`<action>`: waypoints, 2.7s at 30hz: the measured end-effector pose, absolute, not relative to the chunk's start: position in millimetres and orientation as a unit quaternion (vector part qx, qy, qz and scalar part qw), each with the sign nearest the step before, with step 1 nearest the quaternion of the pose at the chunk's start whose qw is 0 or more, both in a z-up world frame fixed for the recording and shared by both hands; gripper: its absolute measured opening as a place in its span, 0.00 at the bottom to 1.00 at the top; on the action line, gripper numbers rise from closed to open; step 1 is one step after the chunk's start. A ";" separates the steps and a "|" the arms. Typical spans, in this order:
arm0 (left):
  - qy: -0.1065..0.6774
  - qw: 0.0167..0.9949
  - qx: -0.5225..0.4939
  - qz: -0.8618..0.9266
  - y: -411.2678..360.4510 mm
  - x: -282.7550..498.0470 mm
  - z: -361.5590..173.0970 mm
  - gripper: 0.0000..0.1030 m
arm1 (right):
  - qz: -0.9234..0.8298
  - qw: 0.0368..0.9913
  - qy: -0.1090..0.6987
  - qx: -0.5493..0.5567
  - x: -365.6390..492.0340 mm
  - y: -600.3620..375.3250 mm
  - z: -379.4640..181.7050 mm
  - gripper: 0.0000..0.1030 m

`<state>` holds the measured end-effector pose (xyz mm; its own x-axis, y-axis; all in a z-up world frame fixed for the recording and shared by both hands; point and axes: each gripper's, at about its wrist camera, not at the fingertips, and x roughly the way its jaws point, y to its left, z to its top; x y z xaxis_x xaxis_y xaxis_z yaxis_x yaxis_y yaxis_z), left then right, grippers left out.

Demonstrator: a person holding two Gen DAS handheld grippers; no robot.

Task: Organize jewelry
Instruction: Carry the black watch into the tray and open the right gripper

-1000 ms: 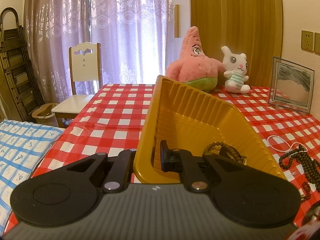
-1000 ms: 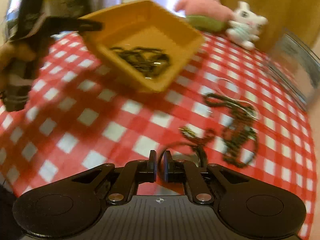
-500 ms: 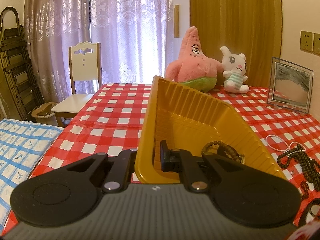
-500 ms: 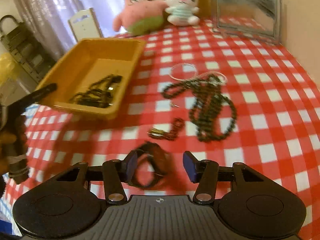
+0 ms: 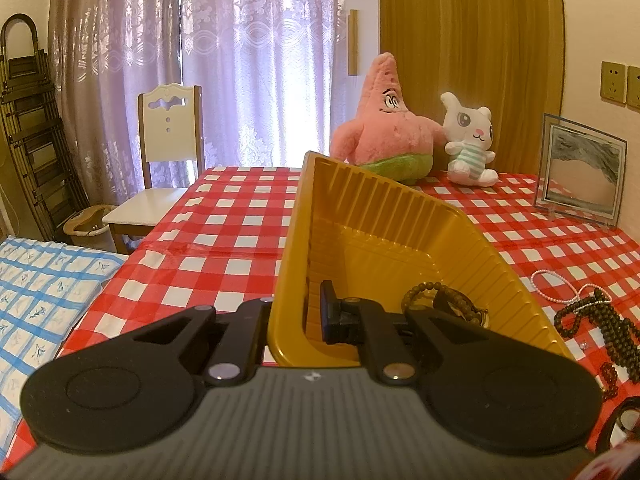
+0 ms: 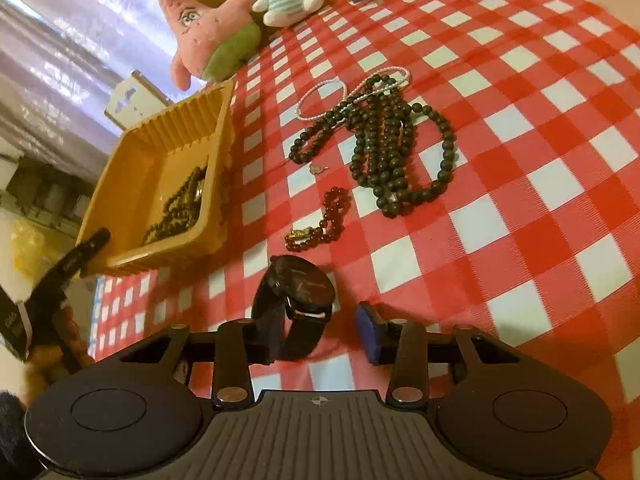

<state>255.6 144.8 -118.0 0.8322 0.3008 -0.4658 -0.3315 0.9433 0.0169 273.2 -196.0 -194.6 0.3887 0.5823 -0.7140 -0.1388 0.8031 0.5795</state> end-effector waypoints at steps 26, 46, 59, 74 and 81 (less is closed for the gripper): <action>0.238 0.957 -0.044 0.160 146.6 254.3 -119.9 0.08 | 0.327 0.859 0.381 -0.099 224.7 -93.0 -151.0 0.17; 0.239 0.958 -0.047 0.155 148.3 254.1 -120.4 0.08 | 0.337 0.900 0.261 -0.093 292.8 -12.8 -126.7 0.17; 0.239 0.958 -0.048 0.153 149.7 257.4 -119.5 0.08 | 0.335 0.890 0.272 -0.146 312.0 27.3 -166.3 0.18; 0.240 0.957 -0.045 0.156 150.6 257.9 -120.5 0.06 | 0.354 0.881 0.312 -0.038 305.3 -12.5 -131.9 0.54; 0.239 0.957 -0.046 0.159 149.2 257.1 -119.9 0.05 | 0.313 0.889 0.335 -0.001 294.9 -69.2 -124.0 0.54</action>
